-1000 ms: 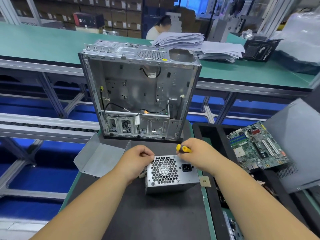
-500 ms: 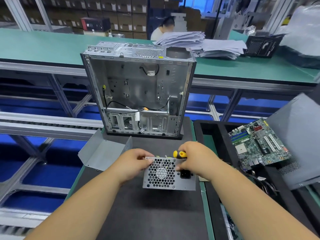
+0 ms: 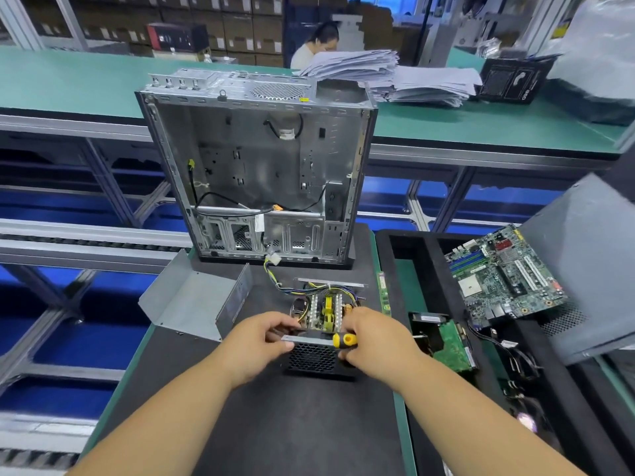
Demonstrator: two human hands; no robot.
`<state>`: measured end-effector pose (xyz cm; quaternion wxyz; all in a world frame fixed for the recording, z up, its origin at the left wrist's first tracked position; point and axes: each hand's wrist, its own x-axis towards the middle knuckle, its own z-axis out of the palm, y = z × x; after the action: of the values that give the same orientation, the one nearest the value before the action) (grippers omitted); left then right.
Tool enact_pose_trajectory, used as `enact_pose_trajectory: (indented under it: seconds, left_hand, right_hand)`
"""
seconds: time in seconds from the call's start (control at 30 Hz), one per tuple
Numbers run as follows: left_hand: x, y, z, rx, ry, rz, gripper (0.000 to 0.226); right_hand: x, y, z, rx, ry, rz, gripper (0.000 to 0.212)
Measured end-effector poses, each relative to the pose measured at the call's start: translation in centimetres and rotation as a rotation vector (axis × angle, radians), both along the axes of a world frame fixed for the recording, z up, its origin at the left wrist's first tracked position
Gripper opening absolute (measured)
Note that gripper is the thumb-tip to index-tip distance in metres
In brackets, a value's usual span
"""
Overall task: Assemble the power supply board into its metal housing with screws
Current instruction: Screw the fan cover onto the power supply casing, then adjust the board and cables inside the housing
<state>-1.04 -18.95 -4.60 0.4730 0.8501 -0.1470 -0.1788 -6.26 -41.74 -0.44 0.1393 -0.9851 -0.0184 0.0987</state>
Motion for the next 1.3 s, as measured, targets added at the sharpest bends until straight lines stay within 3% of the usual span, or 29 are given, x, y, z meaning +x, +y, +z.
enact_pose_trajectory:
  seconds: [0.17,0.3,0.43,0.53,0.6,0.8,1.0,1.3]
  left_hand:
    - [-0.1,0.4,-0.2,0.137,0.001,-0.054,0.040]
    - [-0.1,-0.2,1.6,0.164,0.006,-0.103,0.034]
    - [-0.3,-2.6,4.7,-0.132,0.092,-0.031,0.014]
    - [-0.7,-4.5,6.3,-0.458,0.365,0.035,0.035]
    - [-0.8,-5.2,6.6,-0.560,0.455,0.036,0.039]
    - [-0.8,-6.1,4.2,-0.204,0.155,0.066,0.024]
    - [-0.7,-6.5,1.9,-0.155,0.010,0.121,0.020]
    - [-1.0,-7.1,0.4,-0.049,-0.182,0.109,0.017]
  right_hand:
    - [0.3,-0.6,1.0,0.075,-0.024,0.010,0.014]
    - [0.8,-0.6,2.1,0.056,-0.197,0.089,0.015]
    - [0.3,0.2,2.7,0.115,-0.409,0.197,0.032]
    - [-0.1,1.1,3.8,0.140,-0.573,0.302,0.037]
    - [-0.4,1.1,3.9,0.163,-0.634,0.344,0.045]
    - [-1.6,-2.9,0.6,0.208,-0.452,0.091,0.041]
    - [-4.7,-6.5,-4.3,0.203,-0.351,-0.098,0.044]
    - [-7.5,-7.7,-8.1,0.193,-0.195,-0.149,0.045]
